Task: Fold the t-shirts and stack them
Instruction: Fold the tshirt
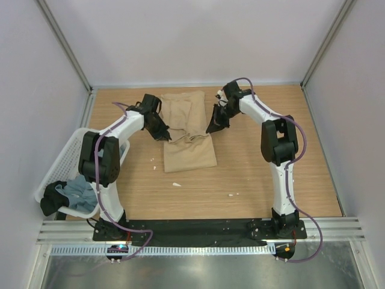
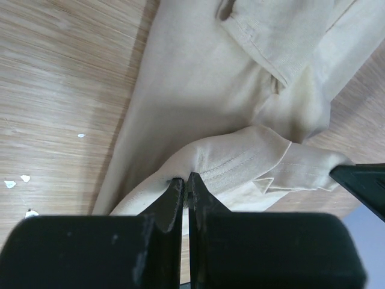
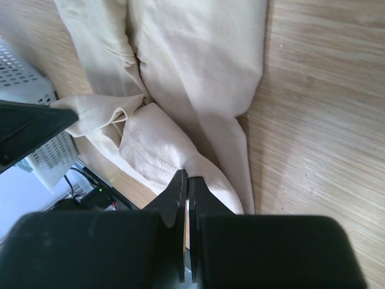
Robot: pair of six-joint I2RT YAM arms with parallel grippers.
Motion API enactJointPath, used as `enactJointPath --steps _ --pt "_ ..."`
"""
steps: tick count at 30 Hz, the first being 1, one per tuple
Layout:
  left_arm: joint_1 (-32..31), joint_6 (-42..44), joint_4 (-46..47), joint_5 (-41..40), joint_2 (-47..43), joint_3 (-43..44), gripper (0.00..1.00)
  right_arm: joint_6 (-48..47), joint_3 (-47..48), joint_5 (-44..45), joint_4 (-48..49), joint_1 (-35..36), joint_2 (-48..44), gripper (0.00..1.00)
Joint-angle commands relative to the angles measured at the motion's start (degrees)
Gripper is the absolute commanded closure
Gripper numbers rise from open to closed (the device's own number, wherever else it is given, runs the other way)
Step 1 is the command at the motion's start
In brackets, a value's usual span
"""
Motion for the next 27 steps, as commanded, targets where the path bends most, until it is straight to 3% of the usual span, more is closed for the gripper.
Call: enactJointPath --steps 1,12,15,18,19,20,23,26,27 --pt "1.1 1.3 0.3 1.0 0.6 1.9 1.0 -0.2 3.8 -2.7 0.2 -0.2 1.5 0.99" --pt "3.0 1.4 1.9 3.9 5.0 3.0 1.0 0.7 5.9 -3.0 1.8 -0.8 5.6 0.97" --pt "3.1 2.3 2.4 2.8 5.4 3.7 0.94 1.2 7.0 -3.7 2.6 -1.4 6.8 0.87" --pt "3.1 4.7 1.5 -1.0 4.3 5.8 0.72 0.9 10.2 -2.4 2.2 -2.0 7.7 0.66" --pt "3.1 5.6 0.2 -3.1 4.0 6.7 0.58 0.4 11.6 -1.3 -0.2 -2.2 7.8 0.59" --pt "3.0 6.6 -0.4 -3.9 2.6 7.6 0.55 -0.6 13.4 0.7 -1.9 -2.2 7.7 0.53" --pt "2.8 10.7 -1.7 -7.2 -0.9 9.7 0.51 -3.9 16.4 10.3 -6.2 -2.3 4.6 0.37" --pt "2.6 11.9 -1.1 -6.8 -5.4 6.9 0.53 -4.2 12.0 12.5 -4.8 -1.1 -1.2 0.35" --pt "2.5 11.8 -0.5 -3.2 -6.8 5.8 0.56 -3.8 7.7 12.7 -3.6 0.3 -3.0 0.36"
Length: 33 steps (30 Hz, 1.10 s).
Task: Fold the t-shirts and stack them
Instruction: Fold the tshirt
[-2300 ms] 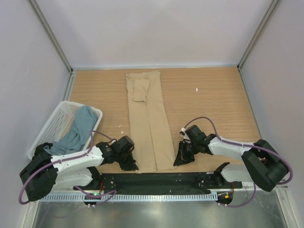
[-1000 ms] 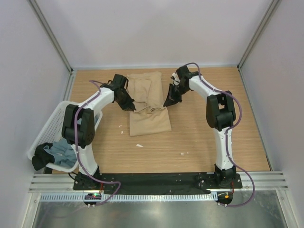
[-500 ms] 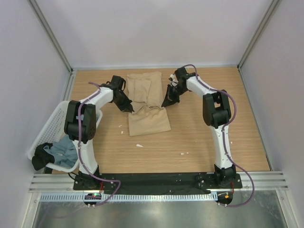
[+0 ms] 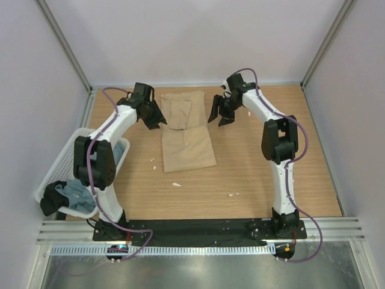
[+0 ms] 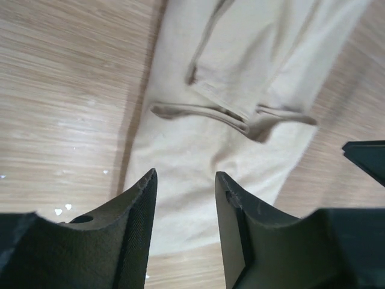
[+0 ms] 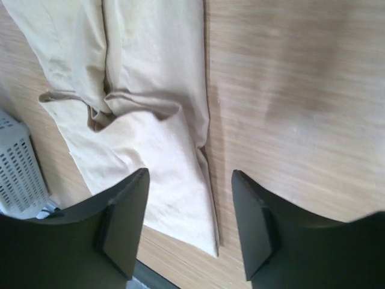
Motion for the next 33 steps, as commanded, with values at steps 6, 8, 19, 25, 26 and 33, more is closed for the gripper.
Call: enactJointPath --steps 6,8,19,25,26,33 --pt "-3.2 0.0 11.8 8.9 -9.5 -13.8 0.74 4.1 -20.8 1.6 15.4 6.3 -16.6 0.53" --pt "-4.0 0.5 15.2 10.2 -8.6 -15.1 0.71 4.4 -21.7 0.2 18.4 6.4 -16.0 0.53" --pt "-3.5 12.9 3.1 -4.0 -0.1 -1.1 0.51 -10.8 -7.7 9.8 8.9 6.3 -5.4 0.39" --pt "-1.7 14.4 -0.5 -2.8 6.2 4.0 0.51 -11.2 -3.6 8.3 7.9 6.3 -1.7 0.47" --pt "-1.7 14.4 -0.5 -2.8 6.5 4.3 0.51 -11.2 -3.3 8.0 7.8 6.4 -1.5 0.48" --pt "-1.6 14.0 0.4 -2.1 7.4 3.8 0.47 -10.9 -3.1 6.7 8.2 6.3 -0.4 0.51"
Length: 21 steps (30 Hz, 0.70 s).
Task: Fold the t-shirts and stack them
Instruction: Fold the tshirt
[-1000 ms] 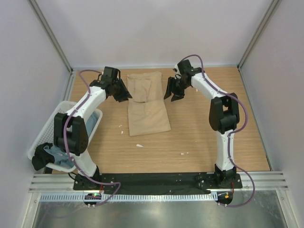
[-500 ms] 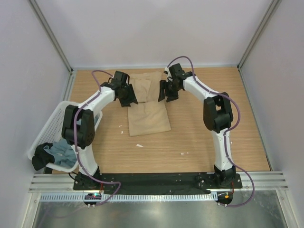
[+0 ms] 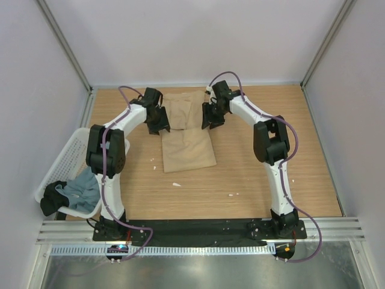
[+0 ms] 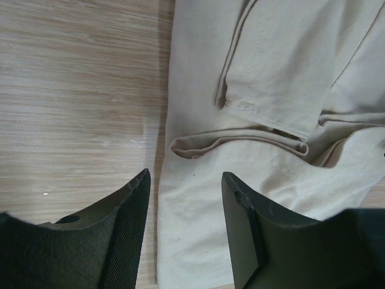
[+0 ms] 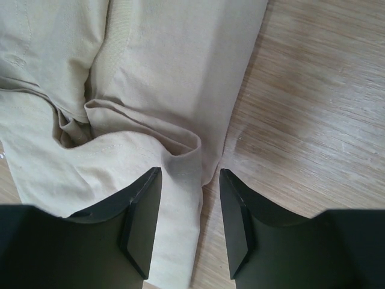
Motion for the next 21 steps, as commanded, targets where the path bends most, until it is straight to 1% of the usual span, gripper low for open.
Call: enactJointPath --steps 1,4,5,10,11,12,13,14,17,18,21 --pt "0.2 0.8 0.1 0.0 -0.4 0.9 0.47 -1.1 3.1 -0.8 -0.3 0.2 0.5 0.51" --pt "0.3 0.7 0.7 0.3 0.4 1.5 0.48 -1.2 4.0 -0.9 -0.4 0.2 1.1 0.53" --pt "0.3 0.7 0.7 0.5 1.1 1.7 0.48 -1.0 4.5 -0.9 -0.4 0.2 1.5 0.55" --pt "0.7 0.5 0.4 1.1 2.4 3.0 0.53 -1.0 5.6 -1.5 -1.1 -0.2 2.6 0.6" --pt "0.7 0.5 0.5 1.4 2.6 3.1 0.55 -0.8 5.6 -1.4 -0.9 -0.4 2.5 0.64" --pt "0.8 0.5 0.6 1.2 2.7 3.2 0.62 -0.6 5.5 -1.1 -0.7 -0.4 2.2 0.67" --pt "0.9 0.3 0.7 0.8 2.9 3.4 0.66 -0.5 5.4 -1.0 -0.5 -0.5 2.0 0.72" --pt "1.0 0.2 0.8 0.8 3.1 3.5 0.76 -0.4 5.4 -0.7 -0.3 -0.6 1.9 0.83" --pt "1.4 -0.1 0.2 0.3 4.3 4.8 0.98 -0.1 5.3 0.9 -0.5 -1.3 1.5 0.99" --pt "1.4 -0.2 0.0 -0.5 4.2 4.9 1.0 -0.1 5.2 1.3 -0.6 -1.7 1.3 0.99" --pt "1.4 -0.5 0.5 -1.4 4.1 4.6 1.0 -0.4 4.3 1.3 -0.4 -2.1 0.8 0.99"
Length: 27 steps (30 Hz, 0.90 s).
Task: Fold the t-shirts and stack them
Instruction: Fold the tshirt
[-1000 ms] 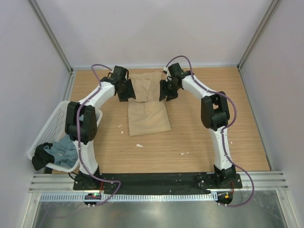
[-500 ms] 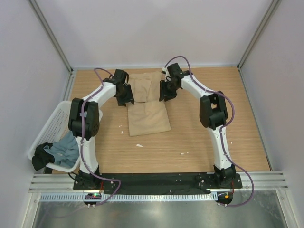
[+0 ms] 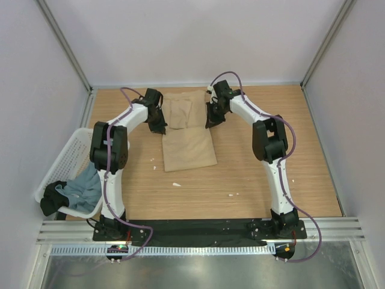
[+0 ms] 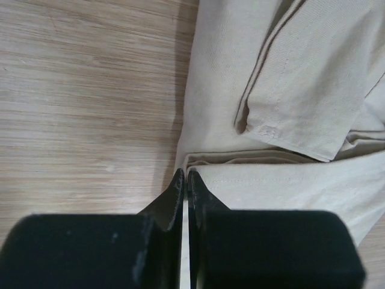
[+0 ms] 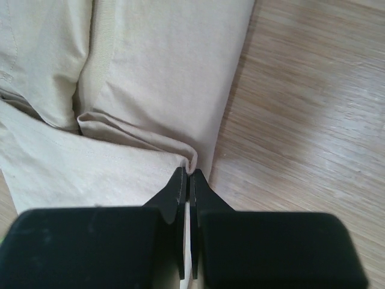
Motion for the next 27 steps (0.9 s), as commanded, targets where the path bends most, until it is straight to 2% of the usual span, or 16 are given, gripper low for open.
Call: enactJointPath --steps 1,4,6,7,8,10,11,15,16,18,19,21,22,24,25,27 --pt "0.5 -0.6 0.5 -1.6 -0.4 2.3 1.0 -0.4 0.9 0.7 0.6 -1.1 -2.0 0.99" --pt "0.5 -0.6 0.4 -1.2 0.2 3.2 1.0 -0.4 1.6 0.5 0.1 -1.2 -1.2 0.99" --pt "0.5 -0.4 0.1 -1.0 0.3 3.6 0.87 -0.3 2.1 0.2 -0.2 -1.3 -0.9 0.96" --pt "0.5 -0.2 -0.1 -1.2 -0.3 3.6 0.79 -0.3 2.3 0.2 -0.5 -1.2 -0.9 0.9" --pt "0.5 0.2 -0.5 -1.7 -0.9 3.5 0.65 -0.3 3.5 0.6 -1.9 -1.2 -0.7 0.75" --pt "0.5 0.7 -1.1 -2.5 -2.3 3.6 0.55 -0.4 6.0 1.6 -3.9 -1.3 -0.8 0.63" --pt "0.5 1.0 -2.1 -3.3 -4.0 3.6 0.5 -0.5 6.7 3.0 -5.3 -1.3 -1.0 0.53" --pt "-0.2 1.2 -4.9 -3.4 -10.6 1.2 0.48 1.0 5.3 8.9 -11.1 -0.9 -7.0 0.43" --pt "-0.5 0.8 -4.5 -3.4 -12.2 -0.3 0.5 1.2 2.0 8.3 -10.9 -0.6 -8.5 0.41" --pt "-1.9 -2.7 -1.9 0.1 -16.3 -5.9 0.62 2.3 -1.9 6.3 -9.2 1.5 -12.9 0.4" --pt "-2.1 -4.8 1.6 2.3 -17.4 -8.2 0.73 3.2 -5.0 5.1 -8.8 2.0 -13.9 0.4" --pt "-2.4 -12.7 6.9 8.4 -21.1 -17.1 0.82 6.4 -9.8 0.2 -4.5 2.7 -16.4 0.44" --pt "-2.4 -15.4 14.5 10.7 -22.5 -20.8 0.87 10.8 -16.6 -5.6 -1.5 2.8 -19.4 0.59" --pt "-2.9 -19.9 21.0 14.8 -23.9 -28.8 0.89 14.5 -23.7 -10.3 8.6 2.8 -22.0 0.75" --pt "-3.3 -20.8 22.8 15.0 -23.6 -29.7 0.91 17.0 -28.6 -13.0 11.0 2.8 -23.6 0.88" --pt "-5.1 -19.3 22.6 15.4 -21.6 -29.9 0.92 17.5 -33.2 -15.3 15.4 2.8 -24.2 0.96"
